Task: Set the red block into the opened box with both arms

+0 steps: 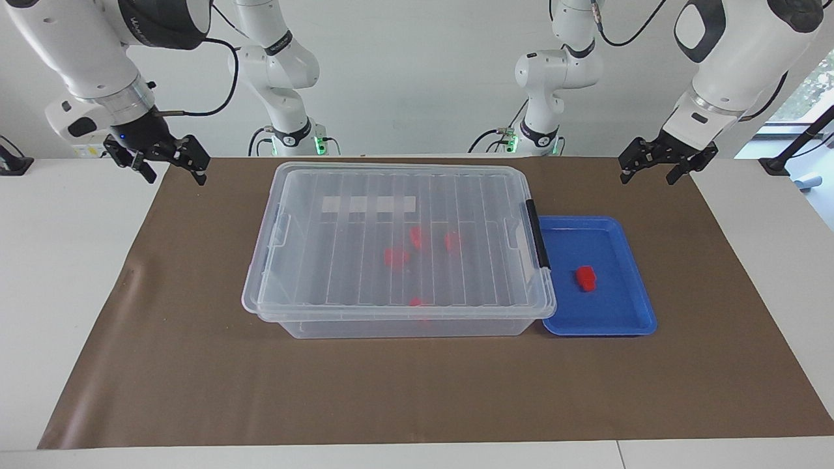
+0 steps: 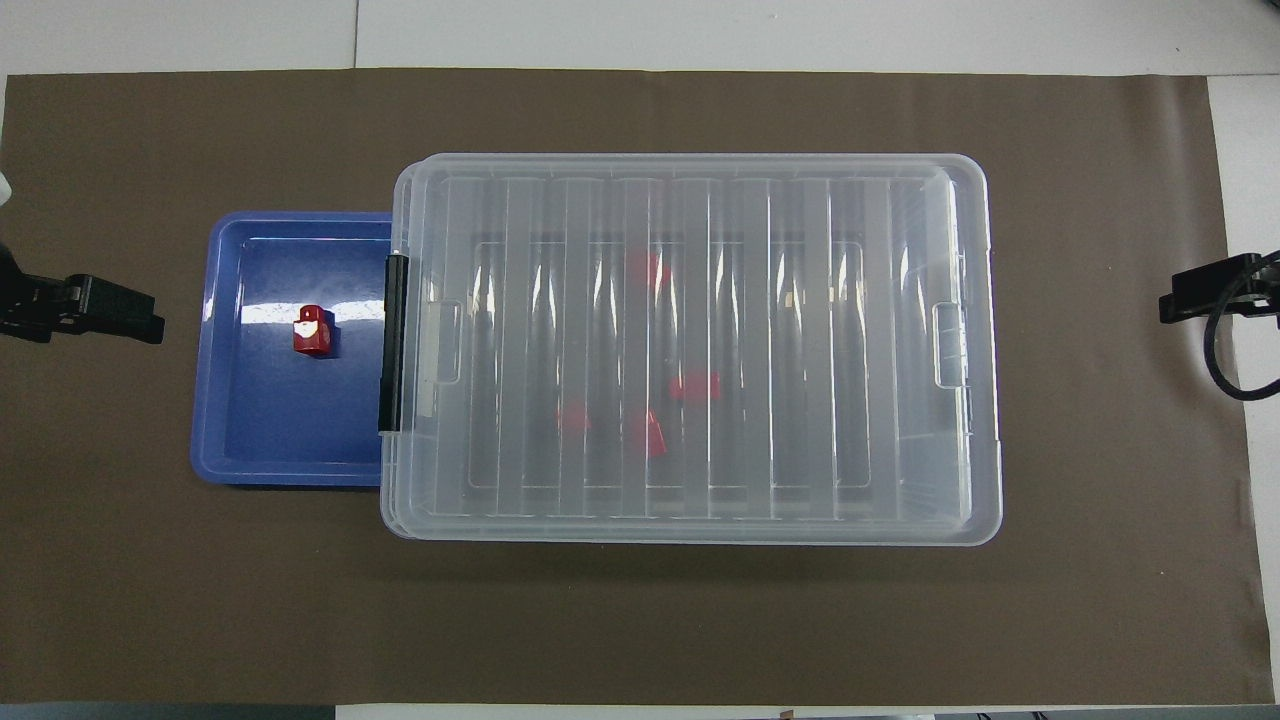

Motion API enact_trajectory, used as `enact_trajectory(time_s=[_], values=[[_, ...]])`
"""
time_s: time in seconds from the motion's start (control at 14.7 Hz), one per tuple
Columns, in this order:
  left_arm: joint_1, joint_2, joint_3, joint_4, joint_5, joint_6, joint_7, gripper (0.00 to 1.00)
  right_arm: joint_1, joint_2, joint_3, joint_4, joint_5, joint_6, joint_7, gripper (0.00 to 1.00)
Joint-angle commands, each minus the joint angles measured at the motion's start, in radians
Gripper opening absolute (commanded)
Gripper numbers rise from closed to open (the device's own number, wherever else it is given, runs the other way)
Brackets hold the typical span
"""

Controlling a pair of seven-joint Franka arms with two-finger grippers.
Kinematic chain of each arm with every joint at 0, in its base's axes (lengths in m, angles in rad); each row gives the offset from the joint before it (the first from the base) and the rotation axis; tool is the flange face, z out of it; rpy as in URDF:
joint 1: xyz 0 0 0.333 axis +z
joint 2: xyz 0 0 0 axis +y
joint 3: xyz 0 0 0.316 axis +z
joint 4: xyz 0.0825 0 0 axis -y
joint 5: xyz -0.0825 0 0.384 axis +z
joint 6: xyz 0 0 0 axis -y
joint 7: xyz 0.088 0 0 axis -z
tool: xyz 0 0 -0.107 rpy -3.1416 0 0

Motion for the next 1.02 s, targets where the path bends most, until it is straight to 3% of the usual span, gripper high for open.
enact_trajectory(time_s=[0.0, 0.34, 0.54, 0.68, 0.95], values=[[-0.005, -0.019, 0.01, -0.016, -0.007, -0.006, 0.013, 1.0, -0.005, -0.007, 0.006, -0.016, 0.003, 0.018, -0.004, 1.0], [-0.005, -0.019, 0.01, -0.016, -0.007, -0.006, 0.013, 1.0, -0.005, -0.012, 0.007, -0.033, 0.004, 0.031, -0.002, 1.0], [-0.005, -0.019, 0.01, -0.016, -0.007, -0.006, 0.012, 1.0, 0.01, -0.038, 0.025, -0.107, 0.047, 0.114, 0.04, 1.0], [-0.005, -0.019, 0.01, -0.016, -0.007, -0.006, 0.012, 1.0, 0.071, -0.071, 0.026, -0.2, 0.049, 0.218, 0.102, 1.0], [-0.005, -0.019, 0.01, -0.016, -0.007, -0.006, 0.012, 1.0, 0.121, -0.036, 0.026, -0.242, 0.047, 0.293, 0.134, 1.0]])
